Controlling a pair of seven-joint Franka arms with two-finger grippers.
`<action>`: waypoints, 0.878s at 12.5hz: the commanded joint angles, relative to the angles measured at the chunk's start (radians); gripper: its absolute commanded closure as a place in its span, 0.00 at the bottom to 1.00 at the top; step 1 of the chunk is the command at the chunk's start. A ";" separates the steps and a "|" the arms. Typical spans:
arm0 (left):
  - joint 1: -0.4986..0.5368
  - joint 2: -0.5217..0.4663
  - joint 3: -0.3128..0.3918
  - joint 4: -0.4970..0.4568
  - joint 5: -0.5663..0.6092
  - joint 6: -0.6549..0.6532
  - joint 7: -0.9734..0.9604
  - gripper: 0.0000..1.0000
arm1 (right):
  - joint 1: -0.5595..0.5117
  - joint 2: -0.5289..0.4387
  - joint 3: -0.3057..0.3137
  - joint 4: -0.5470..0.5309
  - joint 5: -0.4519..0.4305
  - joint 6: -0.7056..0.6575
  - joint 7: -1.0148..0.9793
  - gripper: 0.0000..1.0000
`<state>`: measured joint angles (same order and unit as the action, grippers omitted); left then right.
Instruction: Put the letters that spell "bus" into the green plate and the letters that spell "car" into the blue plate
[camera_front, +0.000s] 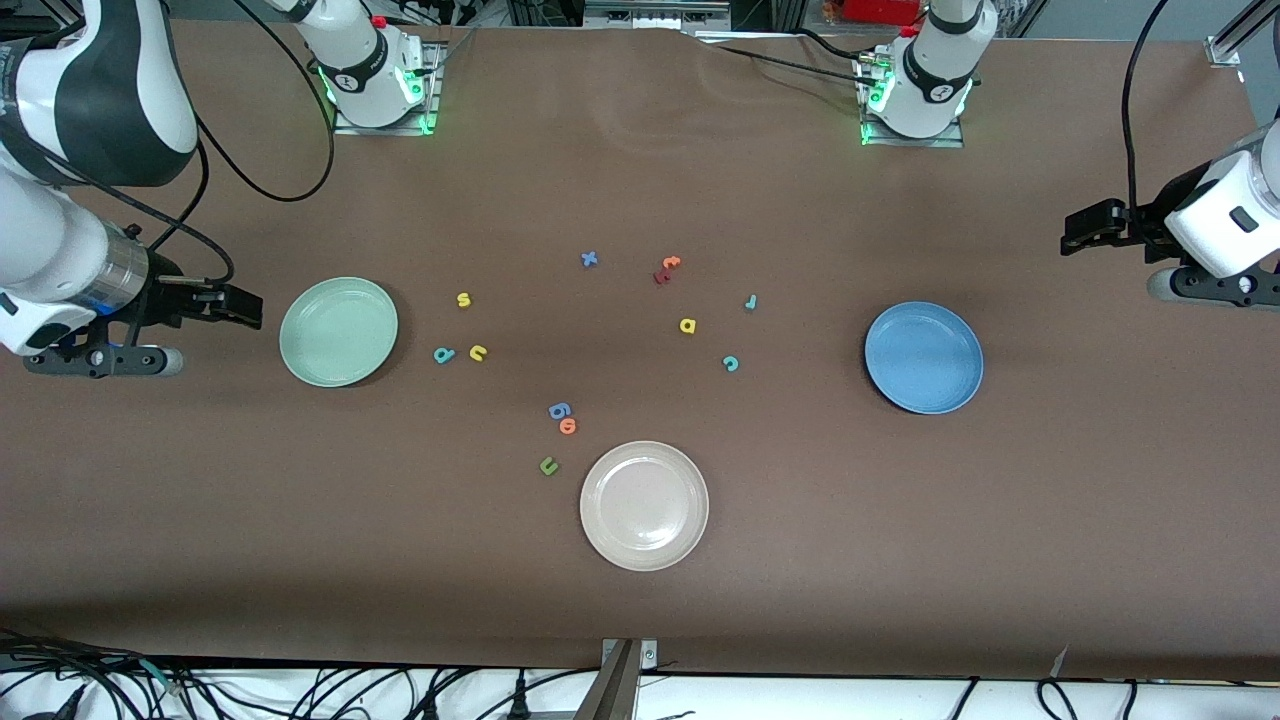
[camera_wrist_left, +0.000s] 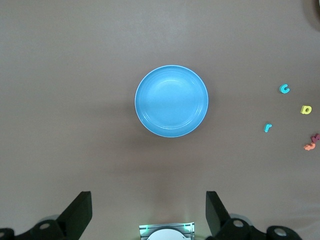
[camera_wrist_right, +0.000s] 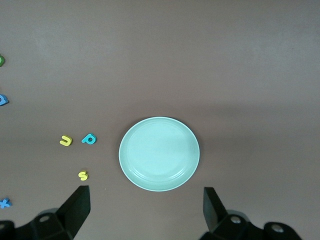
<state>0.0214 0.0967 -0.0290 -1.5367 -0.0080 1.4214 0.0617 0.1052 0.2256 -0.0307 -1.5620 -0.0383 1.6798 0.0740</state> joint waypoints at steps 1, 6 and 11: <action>0.002 0.006 -0.006 0.021 0.031 -0.002 0.020 0.00 | -0.012 -0.008 0.014 -0.001 0.006 0.004 0.007 0.00; 0.002 0.006 -0.008 0.021 0.031 -0.002 0.018 0.00 | -0.013 -0.009 0.012 -0.001 0.008 0.003 0.003 0.00; 0.002 0.006 -0.006 0.021 0.031 -0.002 0.020 0.00 | -0.013 -0.009 0.012 0.000 0.006 0.005 -0.002 0.00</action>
<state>0.0214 0.0967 -0.0294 -1.5367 -0.0080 1.4214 0.0618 0.1052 0.2256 -0.0306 -1.5620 -0.0383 1.6808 0.0740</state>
